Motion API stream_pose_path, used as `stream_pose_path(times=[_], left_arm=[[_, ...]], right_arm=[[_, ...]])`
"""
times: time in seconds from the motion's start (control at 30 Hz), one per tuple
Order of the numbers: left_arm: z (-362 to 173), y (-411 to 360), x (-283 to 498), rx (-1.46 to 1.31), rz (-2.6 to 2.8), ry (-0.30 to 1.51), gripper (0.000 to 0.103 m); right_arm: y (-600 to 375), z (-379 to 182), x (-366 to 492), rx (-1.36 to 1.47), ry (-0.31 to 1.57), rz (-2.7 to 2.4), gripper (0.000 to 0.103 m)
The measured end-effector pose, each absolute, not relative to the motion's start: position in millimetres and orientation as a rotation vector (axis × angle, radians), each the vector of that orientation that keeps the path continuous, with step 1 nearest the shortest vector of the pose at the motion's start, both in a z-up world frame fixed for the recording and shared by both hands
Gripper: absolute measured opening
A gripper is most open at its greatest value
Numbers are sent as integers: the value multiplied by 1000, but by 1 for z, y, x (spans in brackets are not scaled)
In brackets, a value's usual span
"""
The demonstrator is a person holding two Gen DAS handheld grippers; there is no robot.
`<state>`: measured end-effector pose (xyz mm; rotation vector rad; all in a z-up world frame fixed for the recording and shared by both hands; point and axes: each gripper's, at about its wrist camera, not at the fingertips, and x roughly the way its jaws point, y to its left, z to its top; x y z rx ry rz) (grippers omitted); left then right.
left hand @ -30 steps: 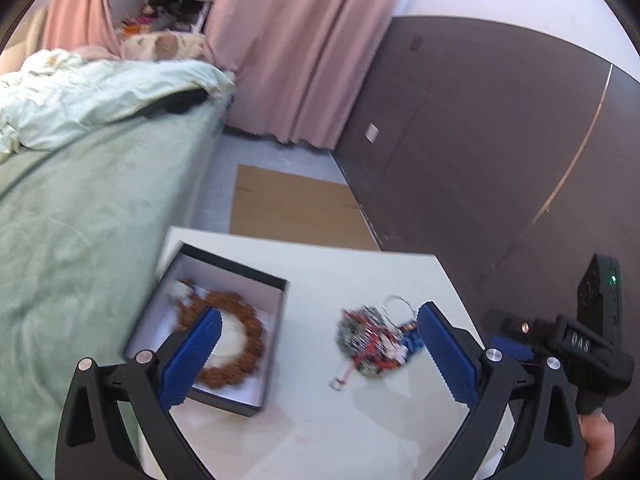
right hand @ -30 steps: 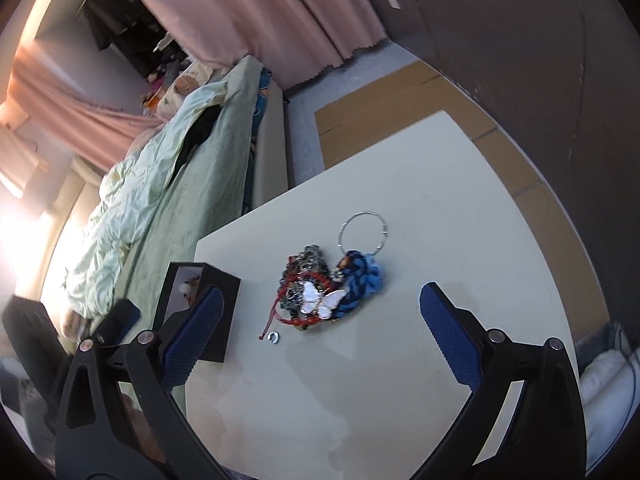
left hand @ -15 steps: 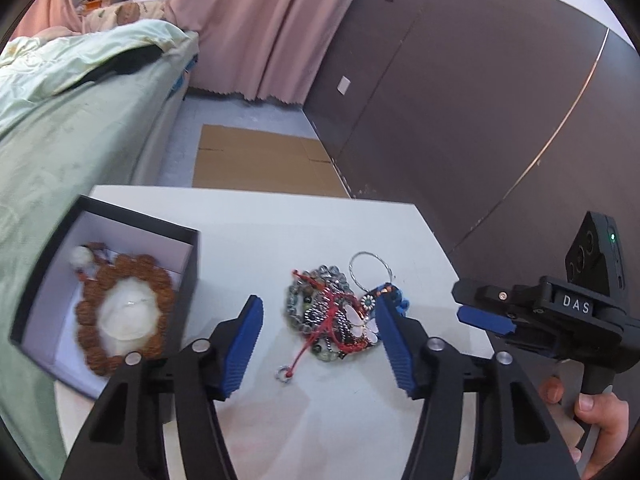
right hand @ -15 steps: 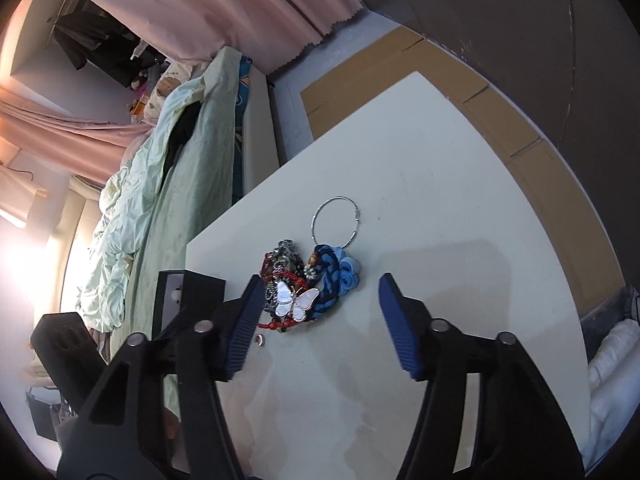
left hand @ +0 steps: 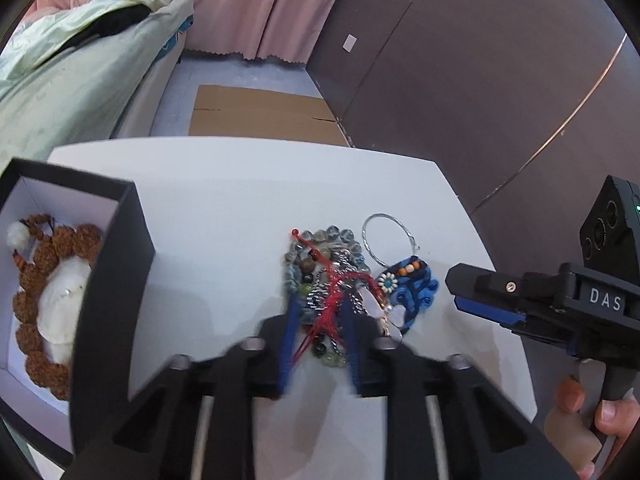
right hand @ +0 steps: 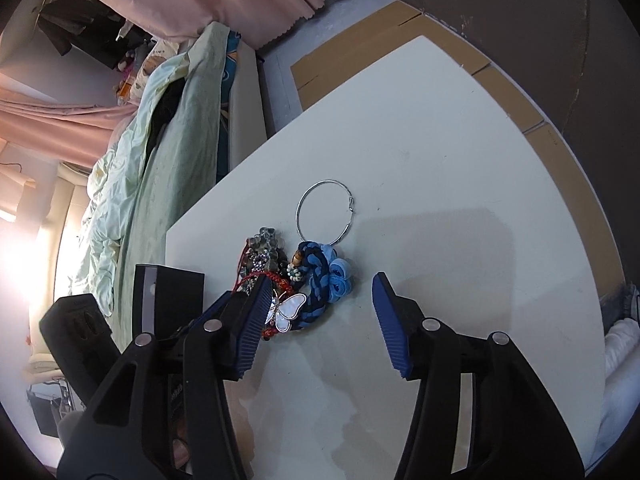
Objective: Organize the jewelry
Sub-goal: 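Lift the red string bracelet with the left tool while the right tool grasps the blue beaded strand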
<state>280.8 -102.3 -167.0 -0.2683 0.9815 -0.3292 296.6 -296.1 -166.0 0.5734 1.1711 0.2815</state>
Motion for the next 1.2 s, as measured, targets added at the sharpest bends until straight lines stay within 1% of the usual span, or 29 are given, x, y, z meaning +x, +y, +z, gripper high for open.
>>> stream_pose_path(times=[0.03, 0.43, 0.67, 0.73, 0.77, 0.8, 0.83, 0.9, 1.2], left_arm=[[-166, -102, 281, -269, -332, 980, 4], [-133, -93, 265, -323, -402, 865, 3], [-109, -83, 251, -344, -421, 796, 3], [-105, -77, 247, -354, -415, 781, 3], [-103, -74, 246, -356, -411, 776, 3], [-102, -71, 245, -358, -408, 770, 3], [-99, -68, 244, -364, -405, 762, 3], [-95, -61, 241, -372, -399, 748, 3], [-77, -31, 229, -403, -348, 699, 3]], right_arm=[[-295, -167, 297, 573, 1173, 285, 54], [-283, -176, 303, 490, 1194, 276, 54], [-270, -175, 304, 389, 1153, 258, 53], [-265, -176, 304, 363, 1151, 259, 35], [-264, -178, 304, 360, 1161, 259, 28], [-264, -178, 303, 355, 1155, 255, 19], [-264, -178, 303, 358, 1158, 257, 19], [-268, -175, 302, 393, 1145, 270, 15], [-272, -140, 290, 484, 1030, 353, 14]])
